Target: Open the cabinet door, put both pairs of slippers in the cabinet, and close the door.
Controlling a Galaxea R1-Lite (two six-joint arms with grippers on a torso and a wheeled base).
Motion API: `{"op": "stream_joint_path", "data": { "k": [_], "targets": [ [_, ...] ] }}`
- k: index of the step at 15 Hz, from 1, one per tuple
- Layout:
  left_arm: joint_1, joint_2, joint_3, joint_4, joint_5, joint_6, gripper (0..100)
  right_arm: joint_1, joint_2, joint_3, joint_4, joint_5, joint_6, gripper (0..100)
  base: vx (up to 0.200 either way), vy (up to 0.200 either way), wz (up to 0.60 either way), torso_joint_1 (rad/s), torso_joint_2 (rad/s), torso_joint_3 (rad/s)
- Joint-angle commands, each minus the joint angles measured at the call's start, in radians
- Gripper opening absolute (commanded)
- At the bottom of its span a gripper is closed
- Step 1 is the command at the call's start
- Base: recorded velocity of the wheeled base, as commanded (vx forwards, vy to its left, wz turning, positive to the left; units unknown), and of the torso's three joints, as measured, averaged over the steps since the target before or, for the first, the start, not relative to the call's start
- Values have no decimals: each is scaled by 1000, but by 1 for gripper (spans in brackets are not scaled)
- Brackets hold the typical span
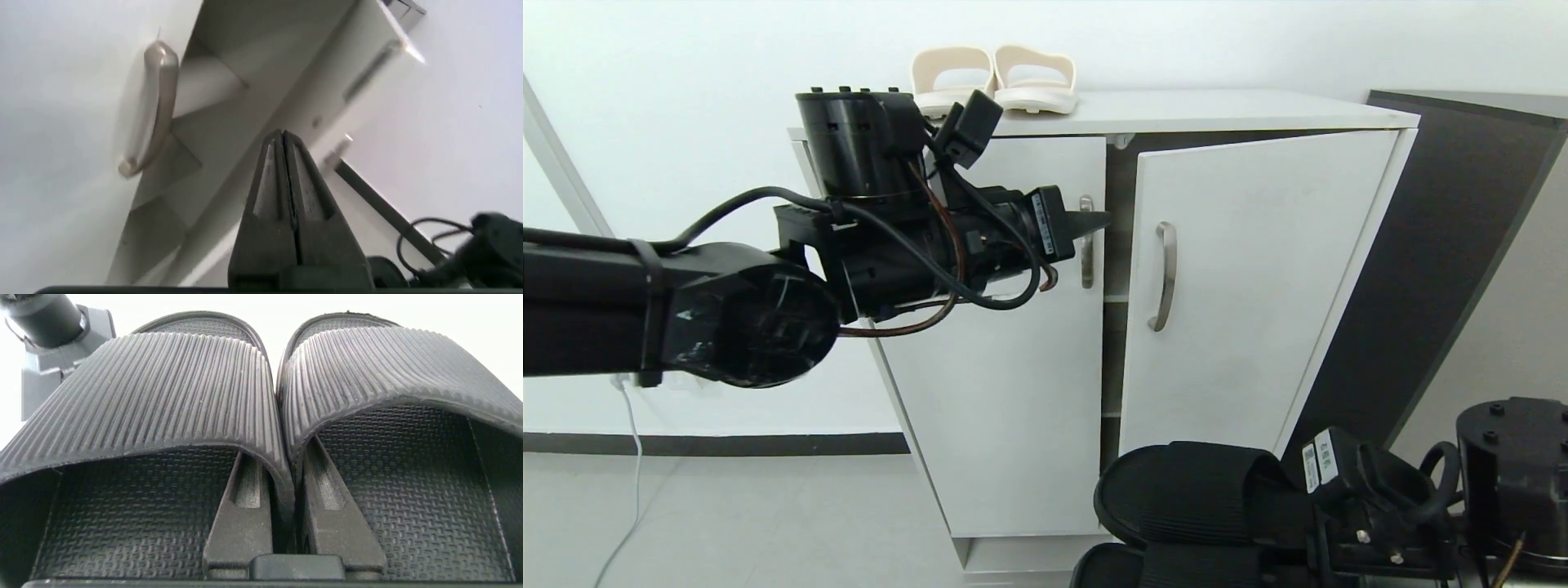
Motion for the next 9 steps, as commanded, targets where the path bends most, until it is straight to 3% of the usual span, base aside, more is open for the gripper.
{"op": "stream_joint_path", "data": {
  "k": [1, 3, 9],
  "targets": [
    [-2, 74, -26, -42, -1, -1, 0, 1, 6, 2, 0, -1, -6, 0, 0, 0, 0, 0, 0, 0],
    [-8, 104, -26, -100, -1, -2, 0, 2, 6, 2, 3, -1, -6, 0, 0, 0, 0, 0, 0, 0],
    [-20, 136, -47, -106, 1, 1, 0, 21, 8, 8, 5, -1, -8, 0, 0, 0, 0, 0, 0, 0]
  ]
}}
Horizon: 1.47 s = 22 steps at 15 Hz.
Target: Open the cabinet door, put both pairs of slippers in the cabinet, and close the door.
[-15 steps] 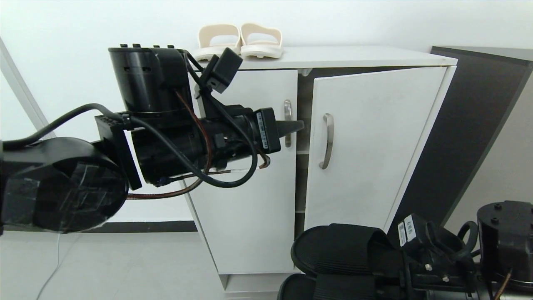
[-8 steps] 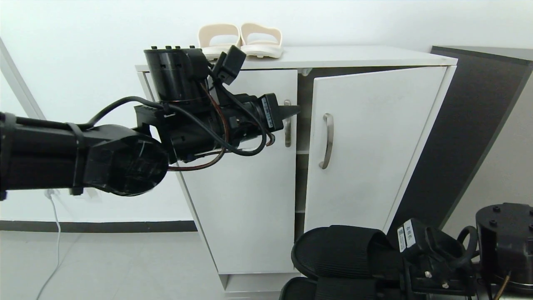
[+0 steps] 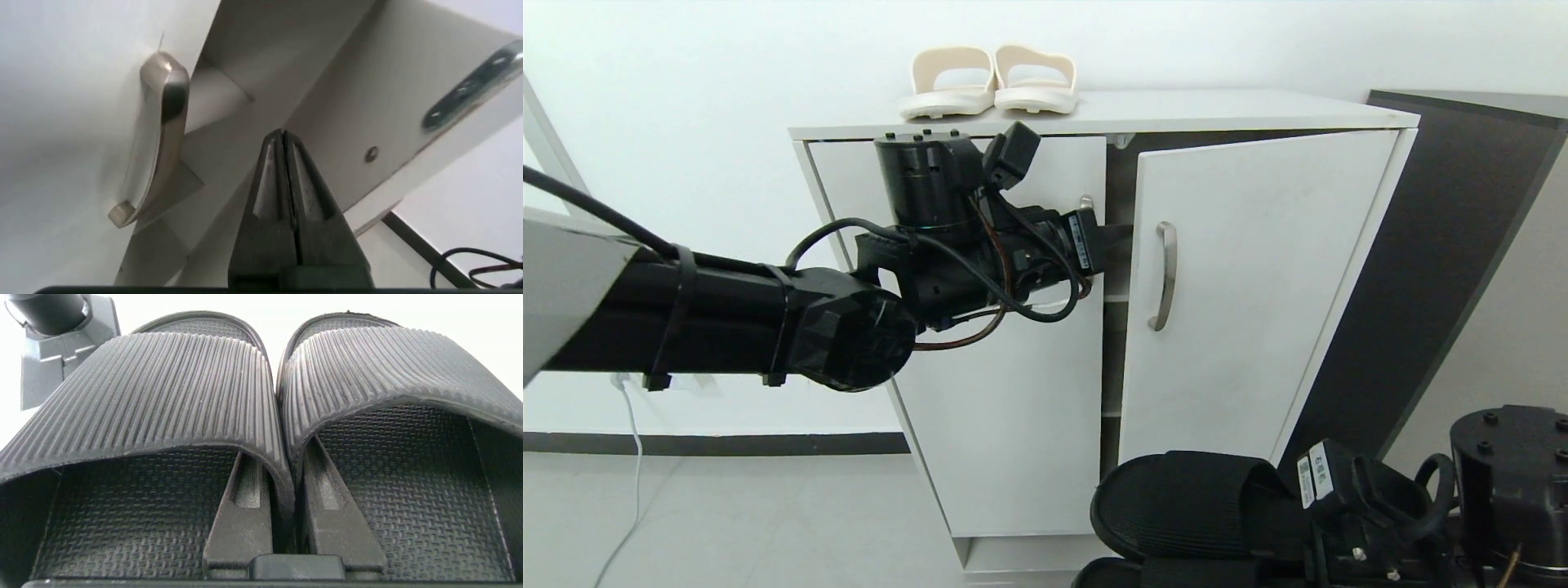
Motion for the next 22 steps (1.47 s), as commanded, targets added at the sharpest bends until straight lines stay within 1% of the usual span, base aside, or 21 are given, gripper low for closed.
{"op": "stream_joint_path", "data": {
  "k": [1, 5, 8, 9, 10, 12, 13, 14, 17, 22],
  "targets": [
    [0, 17, -6, 0, 0, 0, 0, 8, 4, 5, -1, 1, 1, 0, 0, 0, 0, 0, 0, 0],
    [0, 36, -22, -1, 5, 0, 0, 29, 10, 22, -2, -1, 1, 0, 0, 0, 0, 0, 0, 0],
    [-3, 45, -31, -1, 6, 0, 0, 74, 2, 51, -4, -1, -1, 0, -200, 0, 0, 9, 2, -1],
    [-20, 42, -25, -1, 9, 2, 0, 78, 1, 57, -4, -1, -1, 0, -200, 0, 0, 2, 2, -2],
    [-51, 31, 0, -3, 13, 8, 0, 81, 1, 66, -6, 1, -2, 0, -200, 0, 0, -2, 2, 2],
    [-123, -21, 84, -41, 13, 20, 0, 88, -1, 80, -6, 1, -33, 0, -200, 0, 0, 2, 2, 2],
    [-149, -41, 106, -66, 13, 20, 0, 95, -4, 86, -6, 1, -42, 0, -200, 0, 0, 2, -7, -2],
    [-151, -53, 110, -69, 13, 20, 0, 103, -11, 94, -6, 1, -44, 0, -200, 0, 0, 2, 2, 2],
    [-131, -56, 119, -73, 25, 16, 0, 107, -27, 94, -6, 1, -44, 0, 0, 0, 0, 0, 0, 0],
    [-132, -55, 125, -73, 25, 17, 0, 111, -27, 94, -6, 2, -44, 0, 0, 0, 0, 0, 0, 0]
  ]
}}
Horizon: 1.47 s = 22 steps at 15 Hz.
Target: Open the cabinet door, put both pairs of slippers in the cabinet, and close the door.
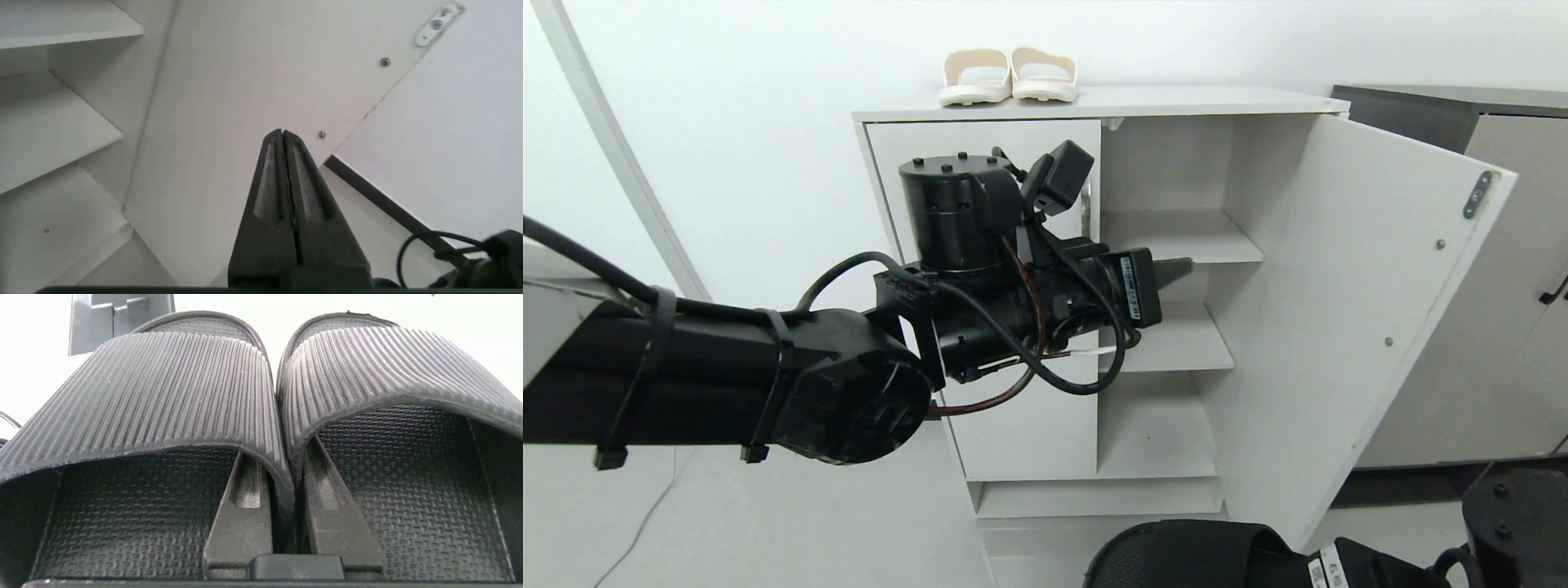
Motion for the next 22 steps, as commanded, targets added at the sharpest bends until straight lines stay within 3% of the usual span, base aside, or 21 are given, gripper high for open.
{"op": "stream_joint_path", "data": {
  "k": [1, 7, 11, 13, 14, 15, 18, 19, 20, 21, 22],
  "targets": [
    [1, -3, 1, 0, -1, -1, 0, 1, 1, 0, 0, 0, 0, 0, 0, 0, 0, 0, 0, 0],
    [27, -47, 42, 0, 4, -1, 0, -4, 7, 0, -3, -1, 0, 0, 0, 0, 0, 0, 0, 0],
    [142, -307, 207, 43, 24, -1, 0, -156, 117, -120, -3, -73, 26, 0, 0, 0, 0, 0, 0, 0],
    [231, -491, 268, 178, 55, 1, 0, -169, 153, -204, -3, -247, 170, 0, 0, 0, 0, 0, 0, 0],
    [287, -653, 305, 322, 101, 2, 0, -153, 167, -266, -2, -409, 292, 0, 0, 0, 0, 0, 0, 0],
    [302, -709, 314, 367, 115, 4, 0, -150, 171, -283, -2, -454, 316, 0, 0, 0, 0, 0, 0, 0],
    [371, -1150, 325, 721, 141, 9, 0, -150, 229, -395, 5, -673, 408, 0, 0, 0, 0, 0, 0, 0],
    [409, -1253, 332, 854, 141, 38, 0, -150, 271, -421, 3, -740, 433, 0, 0, 0, 0, 0, 0, 0],
    [431, -1296, 335, 911, 147, 62, 0, -150, 289, -433, 3, -771, 439, 0, 0, 0, 0, 0, 0, 0],
    [514, -1416, 352, 1054, 234, 127, 0, -154, 357, -470, 0, -875, 451, 0, 0, 0, 0, 0, 0, 0],
    [563, -1477, 378, 1095, 331, 144, 0, -160, 395, -493, -2, -926, 463, 0, 0, 0, 0, 0, 0, 0]
  ]
}}
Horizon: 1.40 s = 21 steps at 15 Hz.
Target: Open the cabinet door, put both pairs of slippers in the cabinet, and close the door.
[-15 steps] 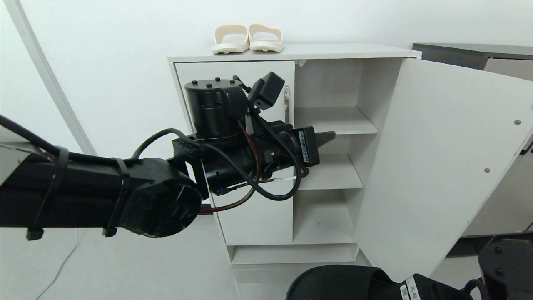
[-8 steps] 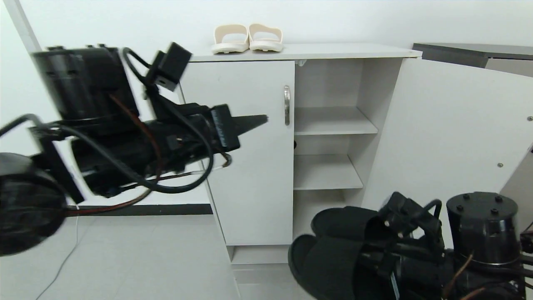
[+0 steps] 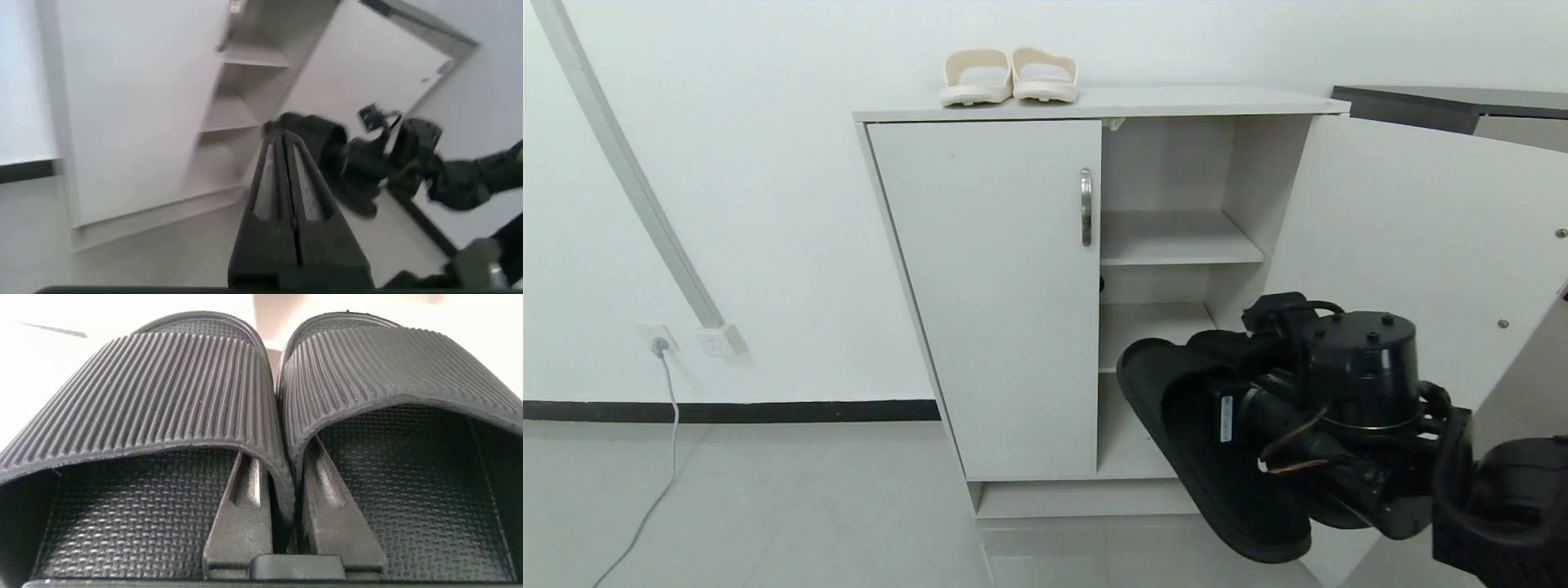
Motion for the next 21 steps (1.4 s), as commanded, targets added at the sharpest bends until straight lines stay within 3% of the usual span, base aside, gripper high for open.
{"op": "stream_joint_path", "data": {
  "k": [1, 2, 3, 5, 7, 8, 9, 10, 12, 14, 15, 17, 18, 21],
  "targets": [
    [189, -361, 92, 180, 219, 82, 0, -9, 133, -66, -6, -86, 24, 0, 0, 0, 0, 0, 0, 0],
    [221, -413, 155, 177, 293, 105, 0, -12, 154, -74, -16, -97, 27, 0, 0, 0, 0, 0, 0, 0],
    [237, -444, 195, 174, 328, 120, 0, -11, 165, -77, -25, -103, 25, 0, 0, 0, 0, 0, 0, 0],
    [240, -591, 407, 141, 356, 168, 0, -11, 194, -78, -63, -108, 19, 0, 0, 0, 0, 0, 0, 0],
    [298, -639, 554, 32, 373, 162, 0, -11, 194, -77, -65, -109, 21, 0, 0, 0, 0, 0, 0, 0],
    [309, -666, 609, -1, 390, 174, 0, -11, 191, -77, -65, -109, 21, 0, 0, 0, 0, 0, 0, 0],
    [309, -669, 651, -32, 453, 175, 0, -11, 190, -75, -65, -111, 21, 0, 0, 0, 0, 0, 0, 0],
    [309, -669, 695, -77, 479, 175, 0, -11, 188, -75, -66, -117, 21, 0, 0, 0, 0, 0, 0, 0],
    [309, -671, 801, -202, 462, 186, 0, -9, 191, -72, -66, -123, 21, 0, 0, 0, 0, 0, 0, 0],
    [309, -671, 867, -314, 364, 220, 0, -9, 191, -74, -66, -123, 21, 0, 0, 0, 0, 0, 0, 0],
    [309, -671, 865, -314, 336, 225, 0, -9, 191, -74, -66, -123, 21, 0, 0, 0, 0, 0, 0, 0],
    [309, -671, 865, -270, 222, 275, 0, -8, 196, -75, -66, -123, 19, 0, 0, 0, 0, 0, 0, 0],
    [309, -669, 865, -274, 195, 280, 0, -8, 194, -77, -66, -123, 19, 0, 0, 0, 0, 0, 0, 0],
    [309, -669, 865, -273, 193, 264, 0, -6, 200, -81, -68, -120, 19, 0, 0, 0, 0, 0, 0, 0]
  ]
}}
